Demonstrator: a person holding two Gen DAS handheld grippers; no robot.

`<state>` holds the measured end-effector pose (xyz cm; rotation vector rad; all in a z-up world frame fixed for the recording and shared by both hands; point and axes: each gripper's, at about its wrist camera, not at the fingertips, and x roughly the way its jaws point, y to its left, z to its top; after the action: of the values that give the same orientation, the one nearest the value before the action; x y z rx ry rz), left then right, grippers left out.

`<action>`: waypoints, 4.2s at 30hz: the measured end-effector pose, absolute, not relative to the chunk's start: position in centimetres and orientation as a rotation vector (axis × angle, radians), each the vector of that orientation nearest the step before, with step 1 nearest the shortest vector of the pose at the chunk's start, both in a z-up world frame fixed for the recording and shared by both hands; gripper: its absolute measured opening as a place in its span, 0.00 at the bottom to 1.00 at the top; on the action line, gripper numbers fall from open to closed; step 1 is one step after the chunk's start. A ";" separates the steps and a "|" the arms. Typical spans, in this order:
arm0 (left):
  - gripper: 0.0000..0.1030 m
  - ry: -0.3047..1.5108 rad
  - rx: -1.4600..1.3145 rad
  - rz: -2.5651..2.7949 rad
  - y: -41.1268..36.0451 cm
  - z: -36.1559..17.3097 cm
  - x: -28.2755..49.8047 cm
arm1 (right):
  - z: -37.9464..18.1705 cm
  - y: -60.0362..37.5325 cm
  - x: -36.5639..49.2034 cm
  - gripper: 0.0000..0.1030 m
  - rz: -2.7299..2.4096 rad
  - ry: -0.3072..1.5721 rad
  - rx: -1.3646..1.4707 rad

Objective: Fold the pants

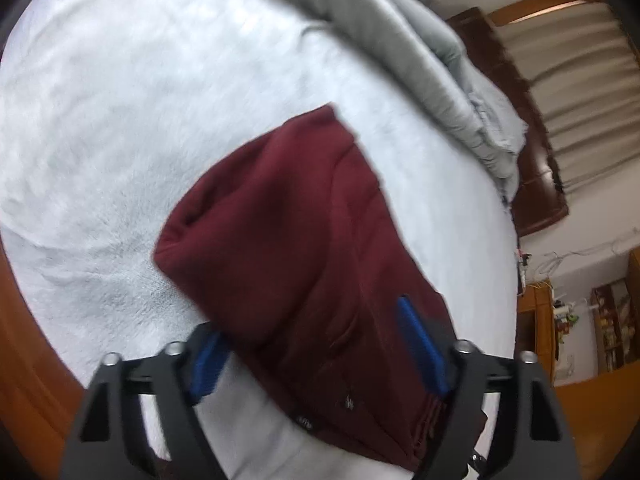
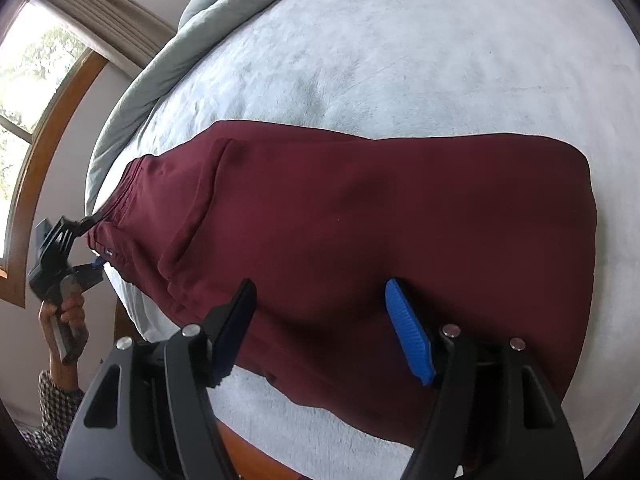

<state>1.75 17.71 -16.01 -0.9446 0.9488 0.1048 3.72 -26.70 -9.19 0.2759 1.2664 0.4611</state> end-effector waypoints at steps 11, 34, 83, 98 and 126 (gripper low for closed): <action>0.26 0.890 -0.974 0.157 17.2 -14.5 0.8 | -9.2 -27.0 3.8 0.67 0.481 1.267 0.293; 0.24 0.746 -0.360 -0.208 -0.2 -3.6 2.7 | -8.4 -28.7 3.6 0.67 0.521 1.241 0.366; 0.87 1.151 -0.292 -0.129 -1.7 -11.9 3.9 | -7.5 -23.3 9.1 0.90 0.623 1.400 0.549; 0.92 1.163 -0.426 -0.132 0.7 -11.5 3.1 | -5.6 -22.6 8.2 0.22 0.696 1.321 0.563; 0.97 1.239 -0.115 -0.260 -14.0 -12.7 4.7 | -8.2 -37.9 -0.2 0.25 0.416 1.308 0.494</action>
<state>4.75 -13.99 -12.66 -0.1148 1.2392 -0.2602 -0.24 -37.93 -8.20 0.4939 1.3080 0.4162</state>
